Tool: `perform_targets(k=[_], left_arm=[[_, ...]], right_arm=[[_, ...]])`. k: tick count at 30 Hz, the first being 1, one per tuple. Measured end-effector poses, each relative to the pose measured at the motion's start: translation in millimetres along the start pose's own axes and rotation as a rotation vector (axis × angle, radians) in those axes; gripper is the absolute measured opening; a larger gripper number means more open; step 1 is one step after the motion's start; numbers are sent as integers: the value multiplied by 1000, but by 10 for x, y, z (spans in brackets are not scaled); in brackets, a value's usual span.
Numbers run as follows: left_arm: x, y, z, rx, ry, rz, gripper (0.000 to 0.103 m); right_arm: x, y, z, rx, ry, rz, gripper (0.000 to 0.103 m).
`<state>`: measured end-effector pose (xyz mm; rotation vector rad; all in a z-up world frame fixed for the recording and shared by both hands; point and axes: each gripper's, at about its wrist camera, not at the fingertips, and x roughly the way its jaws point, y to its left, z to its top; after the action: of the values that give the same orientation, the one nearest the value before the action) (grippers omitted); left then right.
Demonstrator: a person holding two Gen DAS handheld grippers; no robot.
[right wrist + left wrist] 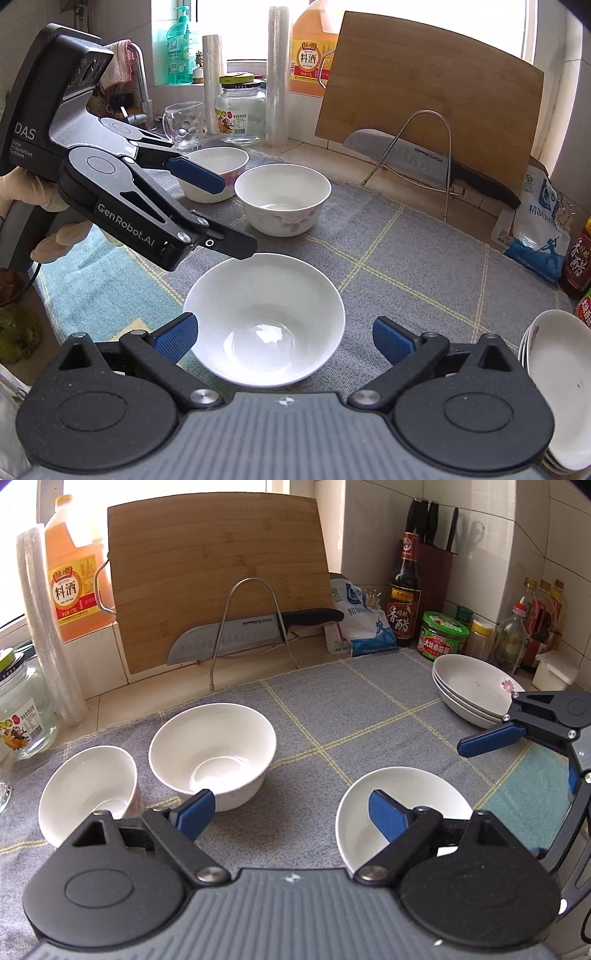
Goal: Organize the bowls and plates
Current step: 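Move the right tool to another white bowl and grasp its rim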
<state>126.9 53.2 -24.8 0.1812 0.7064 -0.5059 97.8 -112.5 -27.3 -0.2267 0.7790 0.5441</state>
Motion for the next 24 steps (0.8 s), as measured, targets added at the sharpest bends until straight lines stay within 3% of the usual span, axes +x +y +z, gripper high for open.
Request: perform_targets(k=[11,24], left_arm=[[256,224,-91,-52,2,162,90],[508,285,-53,-75,-13,168,90]], right_arm=[[236,-297,370,30,-18,42,102],[813,-523,919,-10,49,129,96]])
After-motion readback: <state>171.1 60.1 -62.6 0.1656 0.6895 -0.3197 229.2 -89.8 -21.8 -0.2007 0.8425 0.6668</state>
